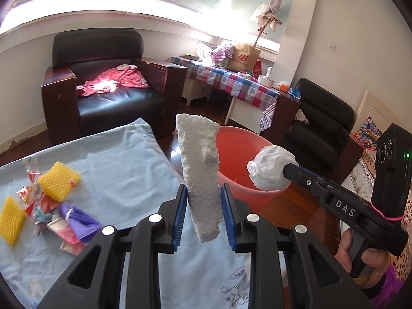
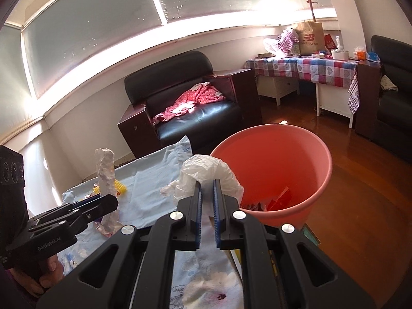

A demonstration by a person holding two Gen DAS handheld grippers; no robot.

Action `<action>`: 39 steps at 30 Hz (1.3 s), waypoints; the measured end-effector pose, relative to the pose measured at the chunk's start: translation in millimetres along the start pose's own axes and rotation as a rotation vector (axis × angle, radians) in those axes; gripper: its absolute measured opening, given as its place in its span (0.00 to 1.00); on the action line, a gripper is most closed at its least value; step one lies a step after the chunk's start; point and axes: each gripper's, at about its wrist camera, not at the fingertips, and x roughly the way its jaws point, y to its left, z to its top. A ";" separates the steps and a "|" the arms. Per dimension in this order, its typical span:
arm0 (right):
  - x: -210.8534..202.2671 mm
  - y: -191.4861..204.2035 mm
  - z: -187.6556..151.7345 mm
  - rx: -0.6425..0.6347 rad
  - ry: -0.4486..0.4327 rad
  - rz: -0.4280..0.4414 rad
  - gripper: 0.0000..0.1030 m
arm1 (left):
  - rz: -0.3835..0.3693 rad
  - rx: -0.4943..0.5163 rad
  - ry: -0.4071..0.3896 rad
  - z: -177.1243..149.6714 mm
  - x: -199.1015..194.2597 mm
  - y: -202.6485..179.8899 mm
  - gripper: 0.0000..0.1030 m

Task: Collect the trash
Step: 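Carry the foam strip and plastic bag over the pink bucket and open both tools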

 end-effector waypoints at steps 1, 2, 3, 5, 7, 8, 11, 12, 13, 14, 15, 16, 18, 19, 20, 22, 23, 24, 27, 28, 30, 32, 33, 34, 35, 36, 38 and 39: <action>0.5 -4.9 0.7 0.006 -0.003 -0.007 0.08 | -0.008 0.002 0.001 1.9 4.2 -2.5 0.25; 1.0 -8.7 1.4 0.011 -0.006 -0.015 0.08 | -0.016 0.008 0.002 3.4 8.6 -5.4 0.25; 1.5 -12.6 1.8 0.016 -0.010 -0.023 0.08 | -0.023 0.015 0.003 4.7 13.2 -9.6 0.25; 2.2 -19.6 2.0 0.026 -0.012 -0.036 0.08 | -0.032 0.029 0.009 7.2 22.4 -17.8 0.25; 3.5 -27.4 1.3 0.036 -0.011 -0.049 0.08 | -0.040 0.039 0.016 9.4 31.4 -25.1 0.25; 3.2 -30.0 1.1 0.039 -0.010 -0.053 0.08 | -0.043 0.044 0.020 10.5 34.7 -26.7 0.25; 5.4 -38.6 -0.5 0.050 -0.007 -0.068 0.08 | -0.056 0.054 0.031 13.1 44.9 -36.5 0.26; 6.5 -40.5 -0.5 0.052 -0.006 -0.072 0.08 | -0.061 0.056 0.034 13.6 48.0 -38.9 0.25; 7.8 -42.9 -0.4 0.057 -0.004 -0.076 0.08 | -0.064 0.057 0.038 15.1 50.9 -41.5 0.25; 8.2 -45.1 -0.4 0.064 -0.005 -0.079 0.08 | -0.068 0.059 0.042 16.5 54.6 -43.5 0.26; 8.0 -47.4 -0.2 0.070 -0.008 -0.080 0.08 | -0.070 0.061 0.046 18.5 57.9 -45.2 0.26; 8.4 -48.9 0.2 0.075 -0.011 -0.080 0.08 | -0.072 0.064 0.049 19.8 61.8 -47.7 0.26; 9.0 -50.9 1.0 0.077 -0.014 -0.084 0.08 | -0.075 0.072 0.051 22.0 68.2 -51.5 0.25; 9.8 -51.9 1.3 0.076 -0.014 -0.086 0.08 | -0.077 0.076 0.055 23.3 72.3 -53.9 0.26; 10.5 -53.3 1.1 0.077 -0.014 -0.088 0.08 | -0.081 0.076 0.058 23.8 76.1 -54.5 0.26; 12.2 -55.1 1.2 0.081 -0.015 -0.094 0.08 | -0.084 0.076 0.069 24.2 83.6 -57.2 0.26; 13.0 -56.4 1.0 0.084 -0.015 -0.096 0.08 | -0.086 0.074 0.076 23.7 87.4 -59.0 0.26; 14.3 -57.8 1.4 0.087 -0.013 -0.098 0.08 | -0.088 0.075 0.083 23.8 92.1 -60.0 0.26; 19.4 -59.8 0.0 0.092 -0.006 -0.108 0.08 | -0.086 0.079 0.098 23.8 103.6 -59.1 0.26; 21.0 -61.0 0.1 0.095 -0.003 -0.109 0.08 | -0.084 0.082 0.104 23.7 107.6 -59.9 0.26; 24.7 -61.9 -1.1 0.100 0.003 -0.114 0.08 | -0.078 0.085 0.116 23.3 115.2 -60.7 0.26; 29.5 -64.9 -2.0 0.104 0.013 -0.119 0.08 | -0.071 0.084 0.130 22.7 121.6 -60.4 0.26; 31.3 -66.4 -2.2 0.106 0.016 -0.121 0.08 | -0.068 0.082 0.140 22.2 125.3 -59.6 0.26; 33.3 -67.3 -1.8 0.108 0.019 -0.123 0.08 | -0.066 0.080 0.147 21.6 128.3 -59.0 0.26; 34.9 -67.8 -1.8 0.109 0.022 -0.125 0.08 | -0.064 0.077 0.151 21.7 131.0 -58.8 0.26; 36.3 -68.3 -2.2 0.111 0.024 -0.127 0.08 | -0.063 0.075 0.158 21.4 134.0 -57.9 0.26; 38.6 -67.9 -2.6 0.112 0.027 -0.130 0.08 | -0.061 0.070 0.171 20.1 138.5 -56.5 0.26; 39.7 -67.2 -2.1 0.112 0.028 -0.132 0.08 | -0.061 0.067 0.174 19.0 140.0 -55.3 0.26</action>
